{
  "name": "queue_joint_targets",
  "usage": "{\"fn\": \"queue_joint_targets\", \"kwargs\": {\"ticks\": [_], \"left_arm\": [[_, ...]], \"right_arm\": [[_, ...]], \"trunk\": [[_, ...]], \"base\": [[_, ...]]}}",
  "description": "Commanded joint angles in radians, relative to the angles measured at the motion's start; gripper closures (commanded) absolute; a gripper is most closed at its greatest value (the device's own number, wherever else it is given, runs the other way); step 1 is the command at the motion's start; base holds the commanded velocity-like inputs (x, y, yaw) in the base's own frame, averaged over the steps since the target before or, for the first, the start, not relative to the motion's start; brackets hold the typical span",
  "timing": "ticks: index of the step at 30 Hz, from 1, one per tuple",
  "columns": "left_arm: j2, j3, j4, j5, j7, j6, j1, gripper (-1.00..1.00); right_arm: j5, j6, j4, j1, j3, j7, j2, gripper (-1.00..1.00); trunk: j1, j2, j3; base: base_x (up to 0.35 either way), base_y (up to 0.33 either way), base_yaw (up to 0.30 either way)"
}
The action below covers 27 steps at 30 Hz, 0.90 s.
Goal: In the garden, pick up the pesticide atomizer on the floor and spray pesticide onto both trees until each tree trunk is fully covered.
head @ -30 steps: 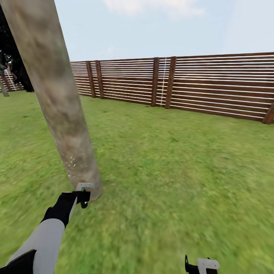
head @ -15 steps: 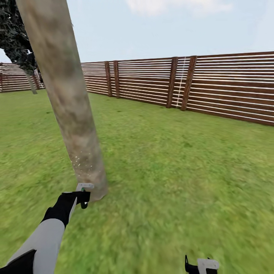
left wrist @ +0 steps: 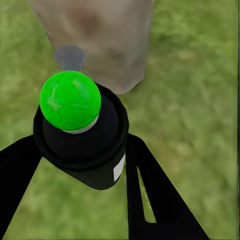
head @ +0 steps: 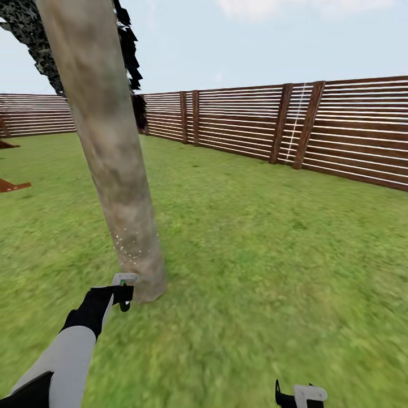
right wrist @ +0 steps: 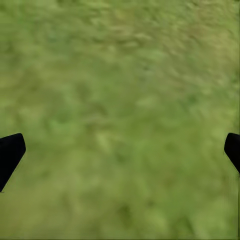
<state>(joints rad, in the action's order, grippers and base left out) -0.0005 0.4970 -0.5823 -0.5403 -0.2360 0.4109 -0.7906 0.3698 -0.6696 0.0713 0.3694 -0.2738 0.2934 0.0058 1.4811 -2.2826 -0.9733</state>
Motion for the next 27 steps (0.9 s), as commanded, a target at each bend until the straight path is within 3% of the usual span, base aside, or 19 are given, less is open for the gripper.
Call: {"fn": "queue_joint_targets", "kwargs": {"ticks": [1, 17, 27], "left_arm": [[-0.001, 0.006, -0.002, -0.01, -0.009, 0.002, -0.001, 1.0], [-0.001, 0.006, -0.003, -0.01, -0.009, 0.003, -0.001, 1.0], [0.002, 0.005, -0.003, -0.012, -0.009, 0.005, -0.001, 1.0]], "right_arm": [[0.011, -0.001, -0.001, 0.0, -0.004, 0.007, 0.0, -1.0], [0.011, -0.001, -0.001, 0.0, -0.004, 0.007, -0.001, -1.0], [0.011, -0.001, -0.001, 0.0, -0.004, 0.007, -0.001, -1.0]], "trunk": [[0.0, 0.0, -0.001], [0.0, 0.0, -0.001], [0.0, 0.0, -0.001]], "base": [[0.072, -0.26, 0.014], [0.047, -0.274, 0.007], [0.062, -0.275, 0.26]]}}
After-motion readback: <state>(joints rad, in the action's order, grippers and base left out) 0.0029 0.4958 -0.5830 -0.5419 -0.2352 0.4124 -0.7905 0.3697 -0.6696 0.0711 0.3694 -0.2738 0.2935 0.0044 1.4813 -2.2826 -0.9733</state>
